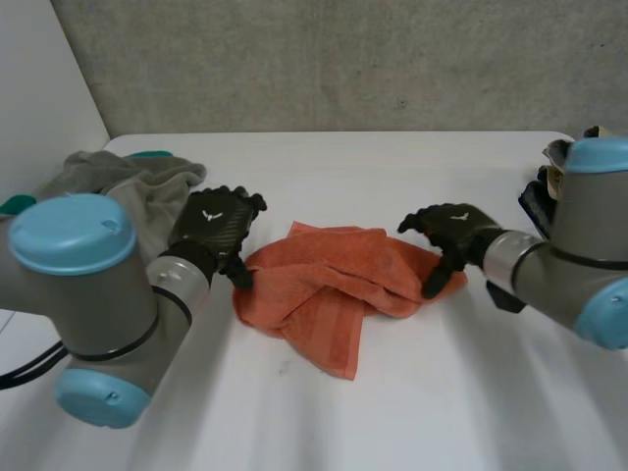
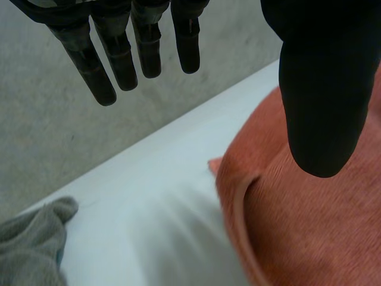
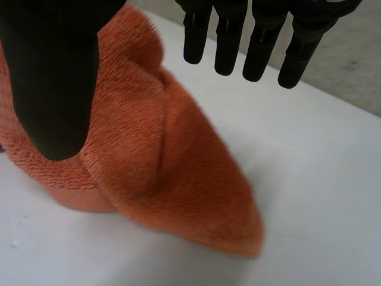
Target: Fold the laundry.
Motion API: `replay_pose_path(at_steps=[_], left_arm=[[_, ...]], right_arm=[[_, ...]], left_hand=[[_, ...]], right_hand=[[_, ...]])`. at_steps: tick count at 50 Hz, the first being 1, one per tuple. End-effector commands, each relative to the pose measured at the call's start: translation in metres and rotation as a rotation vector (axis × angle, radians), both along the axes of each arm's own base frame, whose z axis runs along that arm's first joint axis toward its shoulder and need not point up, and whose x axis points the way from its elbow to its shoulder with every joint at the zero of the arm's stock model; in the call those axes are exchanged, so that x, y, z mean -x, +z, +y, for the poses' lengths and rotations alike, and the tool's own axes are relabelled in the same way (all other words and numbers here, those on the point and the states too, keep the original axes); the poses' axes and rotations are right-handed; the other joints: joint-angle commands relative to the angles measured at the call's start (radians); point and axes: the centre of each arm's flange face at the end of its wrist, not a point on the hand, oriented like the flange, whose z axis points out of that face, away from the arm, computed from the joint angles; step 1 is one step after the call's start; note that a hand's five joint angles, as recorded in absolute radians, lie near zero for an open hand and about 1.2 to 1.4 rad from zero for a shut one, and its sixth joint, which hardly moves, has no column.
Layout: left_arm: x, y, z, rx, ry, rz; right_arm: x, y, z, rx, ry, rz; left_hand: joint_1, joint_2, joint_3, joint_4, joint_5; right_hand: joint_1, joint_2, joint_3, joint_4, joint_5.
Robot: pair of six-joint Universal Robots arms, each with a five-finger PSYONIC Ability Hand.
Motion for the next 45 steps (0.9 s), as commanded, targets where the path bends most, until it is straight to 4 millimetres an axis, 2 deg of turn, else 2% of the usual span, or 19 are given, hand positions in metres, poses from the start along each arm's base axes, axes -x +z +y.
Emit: replay_pose_path(at_steps=[1,5,9,14,17,20,21,25,28,29,30,32,33,34,37,39,41,44,45], left_arm=[[0.002,-0.036,-0.029,-0.047,0.037,-0.029],[0.003,-0.045,-0.041,-0.060,0.047,-0.035],[-0.001,-0.054,-0.052,-0.105,0.049,-0.049],[0.006,-0.064,-0.057,-0.166,-0.035,-0.044],[0.011,-0.062,-0.061,-0.179,-0.081,-0.030],[0.014,-0.059,-0.071,-0.166,-0.079,-0.025],[0.015,-0.059,-0.076,-0.153,-0.074,-0.027],[0.015,-0.030,-0.103,-0.039,-0.011,0.007],[0.012,0.010,-0.127,0.106,0.058,0.049],[0.014,0.023,-0.131,0.156,0.064,0.068],[0.020,0.058,-0.135,0.283,0.055,0.124],[0.024,0.105,-0.131,0.433,0.044,0.203],[0.025,0.131,-0.125,0.518,0.036,0.249],[0.026,0.170,-0.113,0.647,0.024,0.317],[0.017,0.230,-0.085,0.862,0.018,0.433],[0.013,0.240,-0.077,0.907,0.019,0.457],[0.009,0.238,-0.067,0.892,0.019,0.447],[0.007,0.223,-0.061,0.830,0.017,0.404],[0.007,0.208,-0.057,0.777,0.015,0.373]], right_arm=[[-0.020,-0.028,-0.012,0.049,0.036,-0.005],[-0.029,-0.033,-0.015,0.101,0.049,-0.020],[-0.034,-0.031,-0.017,0.148,0.052,-0.034],[-0.030,-0.013,-0.015,0.193,0.036,-0.042],[-0.026,0.002,-0.011,0.220,0.033,-0.052],[-0.023,0.019,-0.007,0.255,0.033,-0.063],[-0.022,0.023,-0.007,0.267,0.031,-0.062],[-0.024,0.043,-0.014,0.377,0.033,-0.057],[-0.030,0.076,-0.034,0.560,0.012,-0.079],[-0.033,0.100,-0.042,0.674,-0.020,-0.099],[-0.034,0.112,-0.047,0.732,-0.043,-0.113],[-0.035,0.139,-0.055,0.852,-0.089,-0.159],[-0.034,0.166,-0.061,0.974,-0.131,-0.217],[-0.034,0.178,-0.062,1.032,-0.150,-0.244],[-0.030,0.214,-0.061,1.203,-0.199,-0.345],[-0.028,0.227,-0.056,1.246,-0.208,-0.366],[-0.026,0.232,-0.051,1.242,-0.206,-0.364],[-0.025,0.223,-0.050,1.191,-0.197,-0.343],[-0.023,0.210,-0.051,1.142,-0.193,-0.316]], left_hand=[[0.034,0.040,0.039,0.044,0.046],[0.072,0.078,0.077,0.082,0.084],[0.107,0.113,0.112,0.117,0.120],[0.230,0.236,0.235,0.240,0.243],[0.514,0.521,0.520,0.525,0.527],[1.065,1.072,1.071,1.076,1.078],[1.067,1.073,1.072,1.077,1.079],[1.067,1.073,1.072,1.077,1.079],[1.067,1.073,1.072,1.077,1.079],[1.067,1.073,1.072,1.077,1.079],[1.067,1.073,1.072,1.077,1.079],[1.067,1.073,1.072,1.077,1.079],[1.067,1.073,1.072,1.077,1.079],[1.067,1.073,1.072,1.077,1.079],[1.067,1.073,1.072,1.077,1.079],[1.067,1.073,1.072,1.077,1.079],[1.067,1.073,1.072,1.077,1.079],[1.067,1.073,1.072,1.077,1.079],[1.067,1.073,1.072,1.077,1.079]], right_hand=[[0.149,0.166,0.148,0.146,0.141],[0.445,0.462,0.444,0.442,0.437],[1.026,1.043,1.025,1.023,1.018],[1.038,1.055,1.037,1.035,1.030],[1.038,1.055,1.037,1.035,1.030],[1.038,1.055,1.037,1.035,1.030],[1.038,1.055,1.037,1.035,1.030],[1.038,1.055,1.037,1.035,1.030],[1.038,1.055,1.037,1.035,1.030],[1.038,1.055,1.037,1.035,1.030],[1.038,1.055,1.037,1.035,1.030],[1.038,1.055,1.037,1.035,1.030],[1.038,1.055,1.037,1.035,1.030],[1.038,1.055,1.037,1.035,1.030],[1.038,1.055,1.037,1.035,1.030],[1.038,1.055,1.037,1.035,1.030],[1.038,1.055,1.037,1.035,1.030],[1.038,1.055,1.037,1.035,1.030],[1.038,1.055,1.037,1.035,1.030]])
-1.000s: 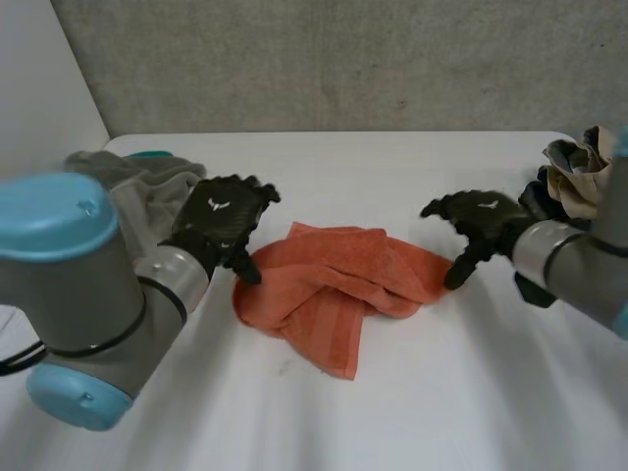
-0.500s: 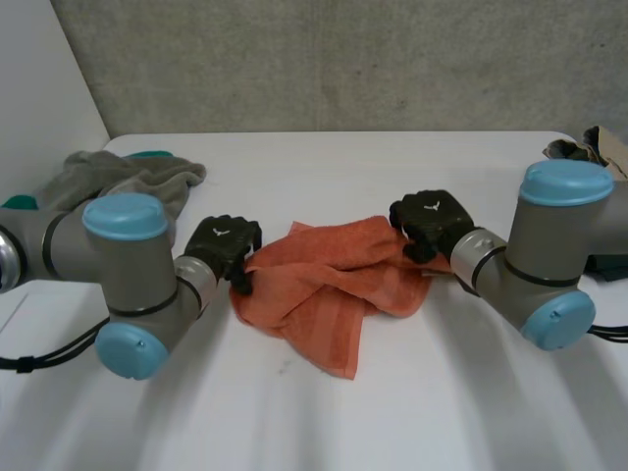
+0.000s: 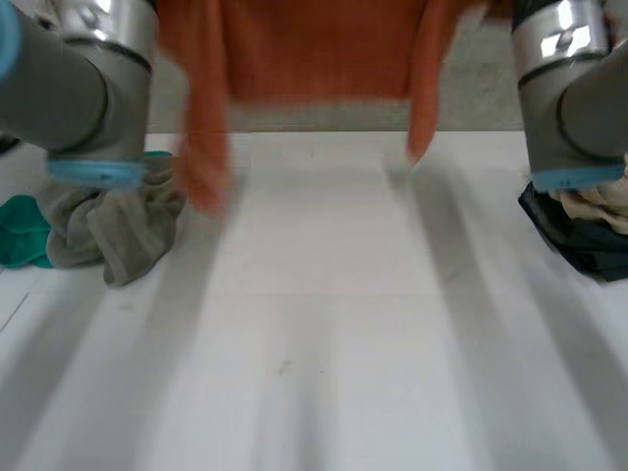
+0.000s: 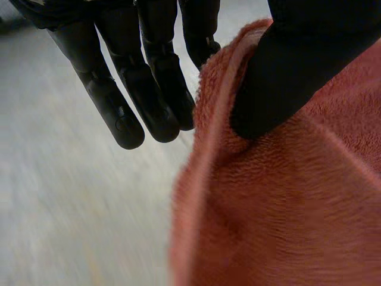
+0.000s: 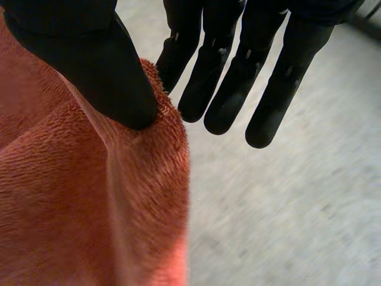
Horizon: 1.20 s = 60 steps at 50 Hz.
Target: Fold the laundry.
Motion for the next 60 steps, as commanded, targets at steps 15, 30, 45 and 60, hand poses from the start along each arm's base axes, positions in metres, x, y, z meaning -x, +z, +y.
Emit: replay_pose_path(at_steps=[15,30,45,60], left_arm=[[-0.020,-0.220,0.061,-0.565,0.047,-0.470],[-0.027,-0.259,0.098,-0.688,0.022,-0.630],[-0.094,-0.249,0.080,-0.832,0.074,-0.620],[-0.114,-0.280,0.083,-0.999,-0.034,-0.631]], right_arm=[[0.015,-0.179,0.057,-0.727,0.117,0.362],[0.049,-0.244,0.068,-0.894,0.018,0.516],[0.063,-0.238,0.052,-0.889,-0.043,0.479],[0.068,-0.240,0.048,-0.905,-0.093,0.467]], left_hand=[[0.272,0.203,0.210,0.201,0.257],[-0.647,-0.716,-0.708,-0.717,-0.661],[-0.641,-0.710,-0.703,-0.712,-0.655],[-0.439,-0.508,-0.500,-0.509,-0.453]], right_hand=[[0.319,0.223,0.211,0.201,0.258],[0.319,0.223,0.211,0.201,0.258],[0.319,0.223,0.211,0.201,0.258],[0.319,0.223,0.211,0.201,0.258]])
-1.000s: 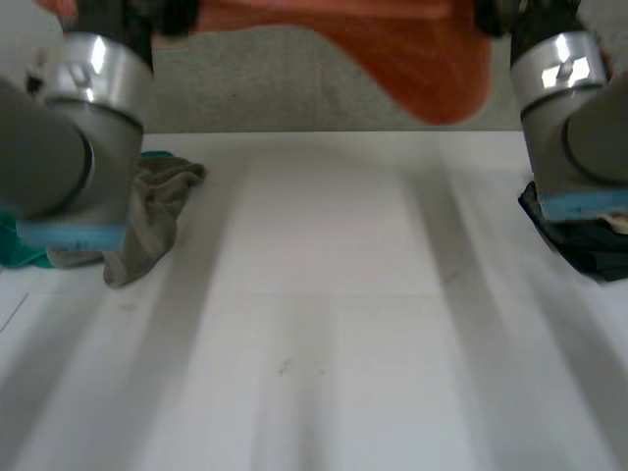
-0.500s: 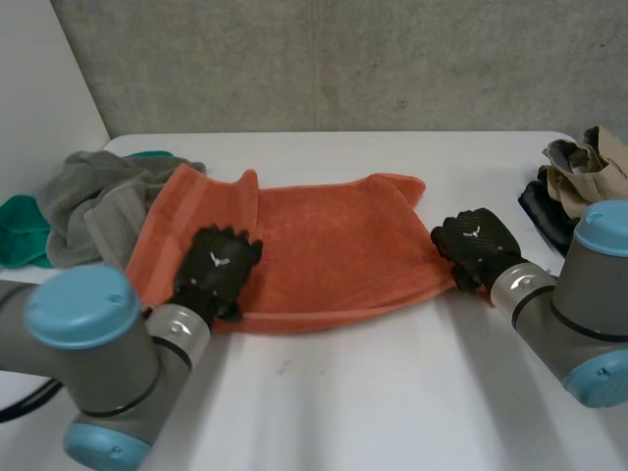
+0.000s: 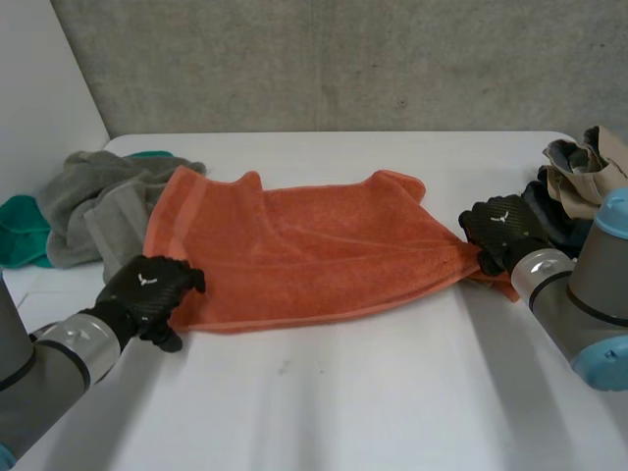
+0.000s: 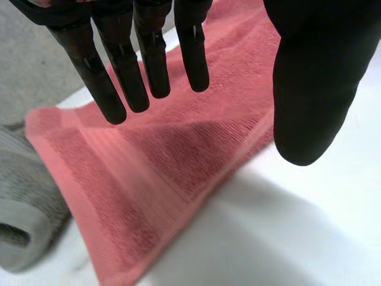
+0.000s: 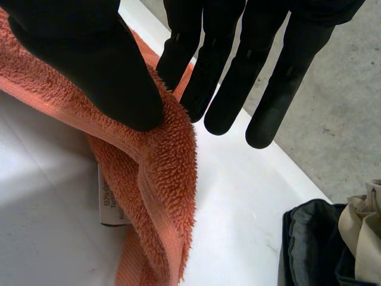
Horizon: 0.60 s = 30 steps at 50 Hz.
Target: Fold the laundry.
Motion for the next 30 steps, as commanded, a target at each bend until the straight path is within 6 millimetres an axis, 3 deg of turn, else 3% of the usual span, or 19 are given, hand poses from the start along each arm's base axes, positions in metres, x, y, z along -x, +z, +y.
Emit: replay_pose_path(at_steps=[1,9,19,24,30], left_arm=[[-0.004,-0.013,-0.011,0.002,0.019,0.000],[-0.004,-0.031,-0.028,-0.001,0.022,0.001],[-0.002,-0.038,-0.040,0.026,-0.001,-0.043],[-0.001,-0.042,-0.047,0.047,-0.022,-0.084],[0.002,-0.035,-0.054,0.098,-0.029,-0.092]], right_arm=[[0.000,-0.003,0.001,-0.010,-0.001,-0.001],[0.001,-0.006,0.003,-0.021,0.001,0.004],[0.002,-0.007,0.003,-0.023,-0.001,0.007],[0.002,-0.008,0.004,-0.027,-0.002,0.007],[0.003,-0.007,0.004,-0.025,-0.003,0.006]], left_hand=[[0.194,0.193,0.192,0.190,0.186],[0.274,0.272,0.271,0.269,0.265],[0.426,0.425,0.424,0.422,0.417],[0.854,0.852,0.851,0.849,0.845],[0.884,0.883,0.881,0.880,0.875]], right_hand=[[0.319,0.223,0.211,0.200,0.239],[0.319,0.223,0.211,0.200,0.239],[0.319,0.223,0.211,0.200,0.239],[0.319,0.223,0.211,0.200,0.239],[0.319,0.223,0.211,0.200,0.239]])
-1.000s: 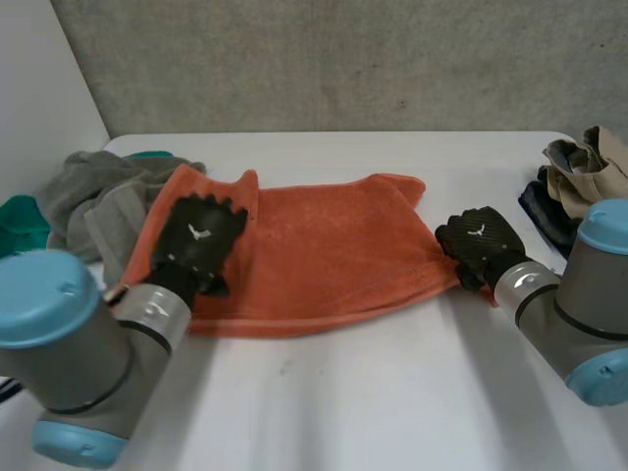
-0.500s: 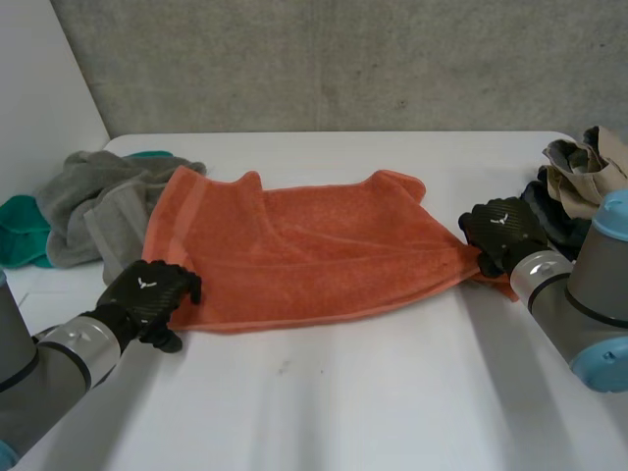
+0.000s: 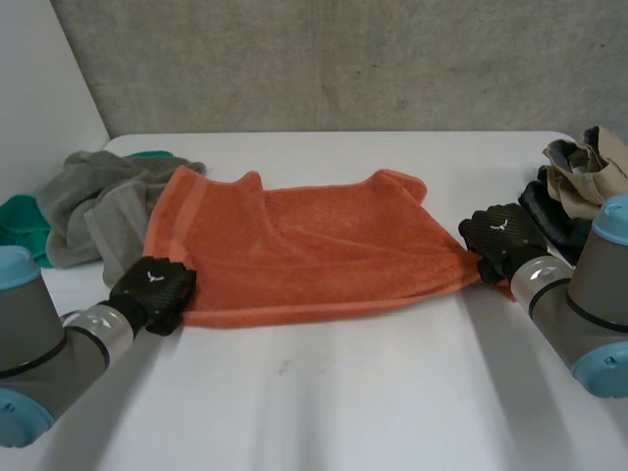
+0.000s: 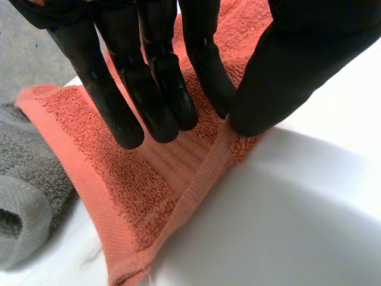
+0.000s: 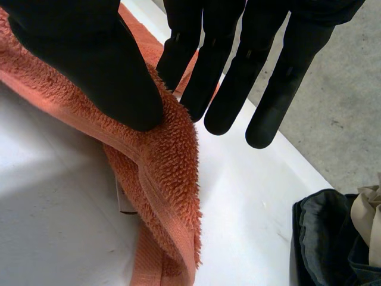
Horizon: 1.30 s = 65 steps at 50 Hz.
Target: Fold the laundry.
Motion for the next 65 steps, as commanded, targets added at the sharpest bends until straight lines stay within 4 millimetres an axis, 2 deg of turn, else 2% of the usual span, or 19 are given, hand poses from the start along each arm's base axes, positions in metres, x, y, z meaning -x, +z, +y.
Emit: replay_pose_path(at_steps=[1,7,9,13,14,18,22,28,33,38,40,44,46,48,51,55,59,63,65], left_arm=[[0.003,0.006,-0.009,0.058,-0.013,-0.016],[0.001,0.021,-0.015,0.103,0.031,-0.022],[-0.001,0.039,-0.014,0.145,0.051,-0.017],[-0.005,0.092,0.001,0.230,0.079,-0.001],[-0.006,0.112,0.009,0.257,0.081,0.011],[-0.011,0.154,0.029,0.321,0.094,0.044],[-0.012,0.175,0.048,0.334,0.093,0.058],[-0.012,0.160,0.050,0.256,0.096,0.044],[0.002,0.117,0.037,0.105,0.050,0.016],[0.031,0.076,-0.002,0.083,0.021,-0.010],[0.038,0.072,-0.018,0.117,0.038,-0.014],[0.051,0.097,-0.067,0.313,0.102,0.026],[0.063,0.130,-0.092,0.474,0.109,0.092],[0.070,0.158,-0.102,0.591,0.104,0.142],[0.082,0.228,-0.113,0.901,0.103,0.292],[0.080,0.278,-0.106,1.102,0.107,0.475],[0.073,0.289,-0.099,1.100,0.120,0.498],[0.070,0.259,-0.099,0.978,0.130,0.450],[0.069,0.231,-0.097,0.885,0.137,0.406]], right_arm=[[0.001,0.001,0.000,0.001,-0.003,0.000],[0.001,0.008,0.002,-0.010,-0.001,0.013],[0.001,0.019,0.006,-0.010,0.006,0.029],[0.006,0.078,0.023,0.053,0.031,0.115],[0.008,0.102,0.032,0.090,0.042,0.152],[0.014,0.151,0.052,0.152,0.051,0.220],[0.018,0.170,0.069,0.114,0.075,0.279],[0.019,0.156,0.069,0.008,0.110,0.357],[0.016,0.108,0.041,-0.125,0.092,0.399],[0.011,0.076,0.013,-0.129,0.042,0.428],[0.010,0.072,-0.001,-0.085,0.010,0.423],[0.004,0.082,-0.037,0.090,-0.074,0.348],[0.000,0.110,-0.061,0.270,-0.134,0.245],[-0.003,0.134,-0.073,0.401,-0.162,0.158],[-0.006,0.189,-0.086,0.708,-0.195,-0.071],[-0.005,0.225,-0.083,0.924,-0.198,-0.192],[-0.010,0.225,-0.080,0.917,-0.184,-0.194],[-0.020,0.213,-0.074,0.843,-0.151,-0.176],[-0.021,0.199,-0.072,0.762,-0.137,-0.149]], left_hand=[[0.256,0.214,0.219,0.209,0.239],[0.256,0.214,0.219,0.209,0.239],[0.256,0.214,0.219,0.209,0.239],[0.256,0.214,0.219,0.209,0.239],[0.256,0.214,0.219,0.209,0.239],[0.256,0.214,0.219,0.209,0.239],[0.256,0.214,0.219,0.209,0.239],[0.256,0.214,0.219,0.209,0.239],[0.256,0.214,0.219,0.209,0.239],[0.256,0.214,0.219,0.209,0.239],[0.256,0.214,0.219,0.209,0.239],[0.256,0.214,0.219,0.209,0.239],[0.256,0.214,0.219,0.209,0.239],[0.256,0.214,0.219,0.209,0.239],[0.256,0.214,0.219,0.209,0.239],[0.256,0.214,0.219,0.209,0.239],[0.256,0.214,0.219,0.209,0.239],[0.256,0.214,0.219,0.209,0.239],[0.256,0.214,0.219,0.209,0.239]], right_hand=[[0.319,0.223,0.211,0.200,0.239],[0.319,0.223,0.211,0.200,0.239],[0.319,0.223,0.211,0.200,0.239],[0.319,0.223,0.211,0.200,0.239],[0.319,0.223,0.211,0.200,0.239],[0.319,0.223,0.211,0.200,0.239],[0.319,0.223,0.211,0.200,0.239],[0.319,0.223,0.211,0.200,0.239],[0.319,0.223,0.211,0.200,0.239],[0.319,0.223,0.211,0.200,0.239],[0.319,0.223,0.211,0.200,0.239],[0.319,0.223,0.211,0.200,0.239],[0.319,0.223,0.211,0.200,0.239],[0.319,0.223,0.211,0.200,0.239],[0.319,0.223,0.211,0.200,0.239],[0.319,0.223,0.211,0.200,0.239],[0.319,0.223,0.211,0.200,0.239],[0.319,0.223,0.211,0.200,0.239],[0.319,0.223,0.211,0.200,0.239]])
